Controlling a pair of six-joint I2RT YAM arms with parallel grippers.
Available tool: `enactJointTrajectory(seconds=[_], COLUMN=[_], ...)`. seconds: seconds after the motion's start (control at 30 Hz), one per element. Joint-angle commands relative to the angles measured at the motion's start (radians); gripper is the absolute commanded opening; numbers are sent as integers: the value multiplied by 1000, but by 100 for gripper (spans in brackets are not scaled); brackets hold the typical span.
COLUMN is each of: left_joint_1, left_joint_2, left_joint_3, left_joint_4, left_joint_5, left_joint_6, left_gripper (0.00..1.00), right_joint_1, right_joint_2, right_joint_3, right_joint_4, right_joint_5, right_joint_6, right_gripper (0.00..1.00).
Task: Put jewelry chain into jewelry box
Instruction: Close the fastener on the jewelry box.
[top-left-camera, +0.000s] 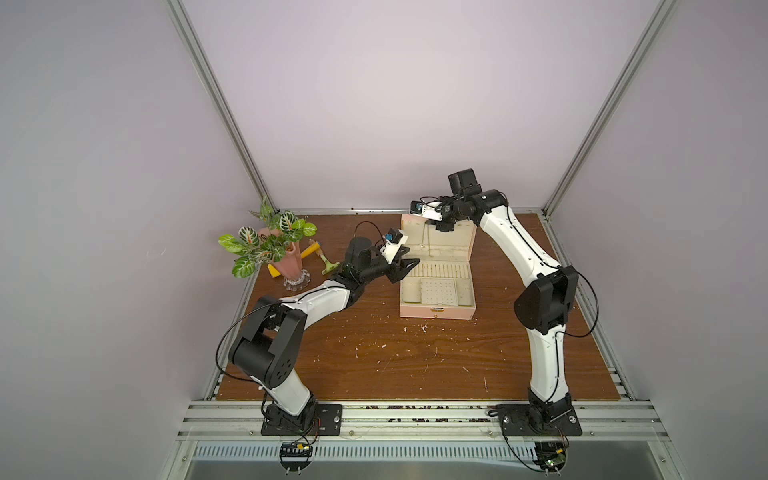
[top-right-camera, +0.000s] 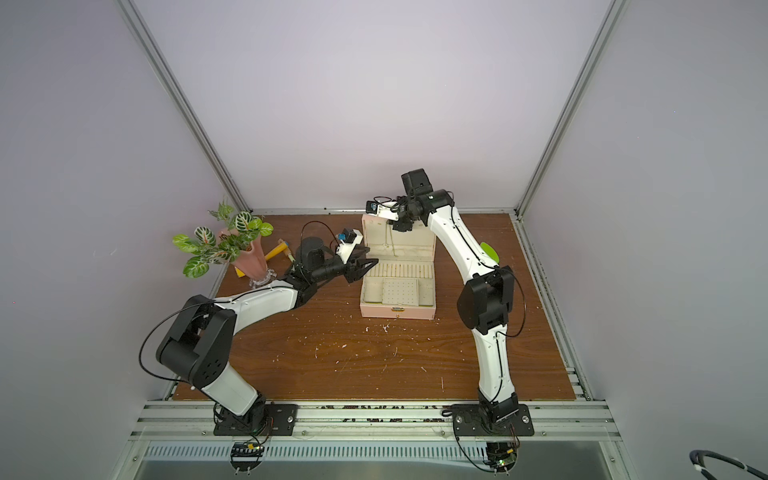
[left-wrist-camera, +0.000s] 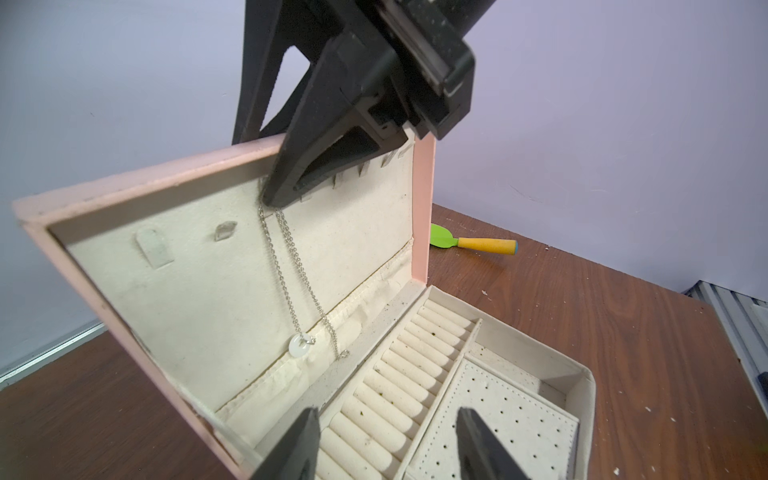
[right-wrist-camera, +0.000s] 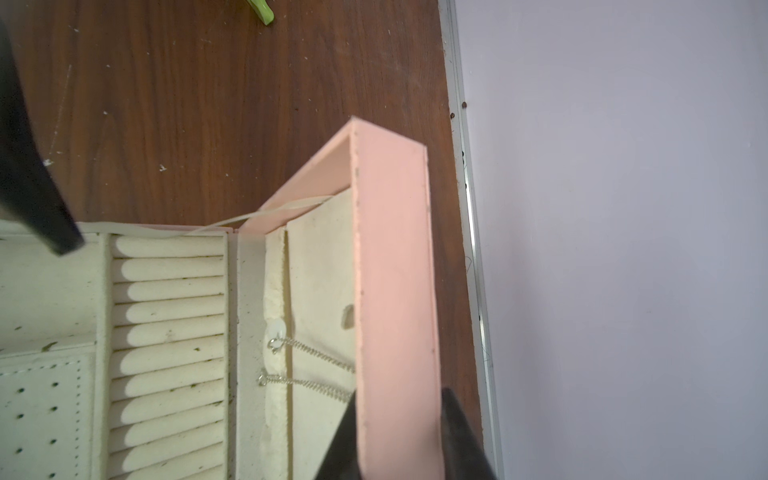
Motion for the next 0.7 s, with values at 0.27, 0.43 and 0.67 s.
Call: enactJointTrajectory(seconds=[0.27,0.43,0.67], left_joint_1=[12,12,12], left_joint_2=[-11,-26,-59], left_joint_3=[26,25,24], left_joint_4=[-8,-14,-42], left_joint_5=[2,0,-15], left_joint_6=[15,26,57], left_gripper=[56,56,56], right_joint_1=[11,17,25], right_joint_2=[-34,-84,-152], right_joint_3=[-9,-6,15], right_joint_4=[36,96,135], right_joint_5=[2,6,11], right_joint_6=[50,102,208], right_gripper=[13,53,71])
